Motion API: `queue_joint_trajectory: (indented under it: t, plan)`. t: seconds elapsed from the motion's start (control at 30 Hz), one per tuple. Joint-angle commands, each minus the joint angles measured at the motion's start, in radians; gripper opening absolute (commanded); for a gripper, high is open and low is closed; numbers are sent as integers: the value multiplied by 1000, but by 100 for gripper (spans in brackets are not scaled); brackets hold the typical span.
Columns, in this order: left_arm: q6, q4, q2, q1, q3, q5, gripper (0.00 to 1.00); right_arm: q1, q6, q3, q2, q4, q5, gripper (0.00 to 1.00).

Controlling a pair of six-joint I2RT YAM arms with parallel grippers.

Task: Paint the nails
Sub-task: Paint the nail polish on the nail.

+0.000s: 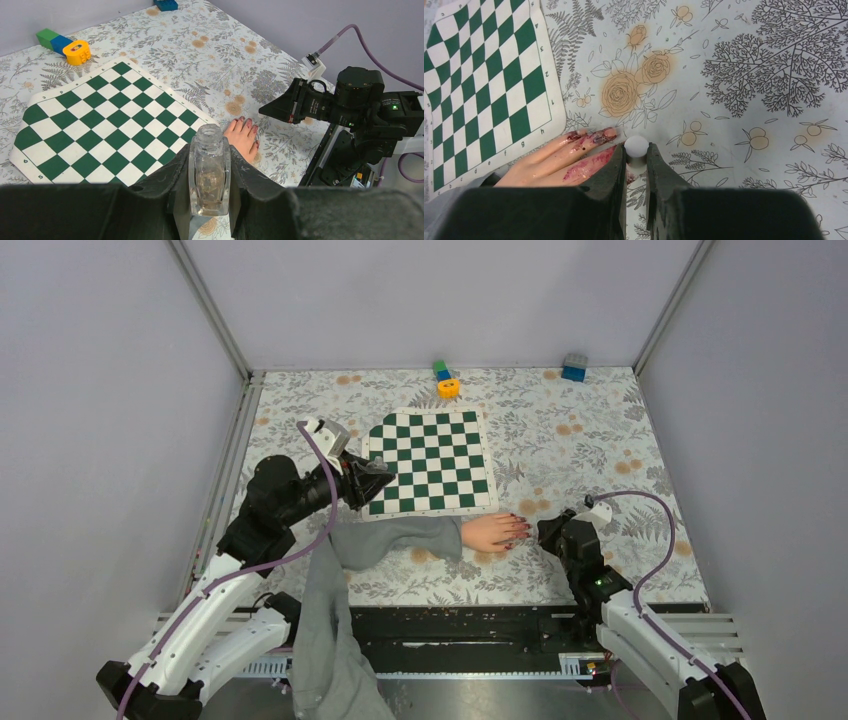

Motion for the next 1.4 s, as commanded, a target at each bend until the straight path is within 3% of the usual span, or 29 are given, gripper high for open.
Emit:
queue_joint_trajectory:
  t: [0.0, 1.37]
  plan:
    - [-9, 49, -8, 4, 23, 8, 0, -6, -13, 30, -3, 52, -1, 0]
    - [-10, 47, 0, 4, 24, 9, 0, -6, 25, 41, 53, 67, 85, 0]
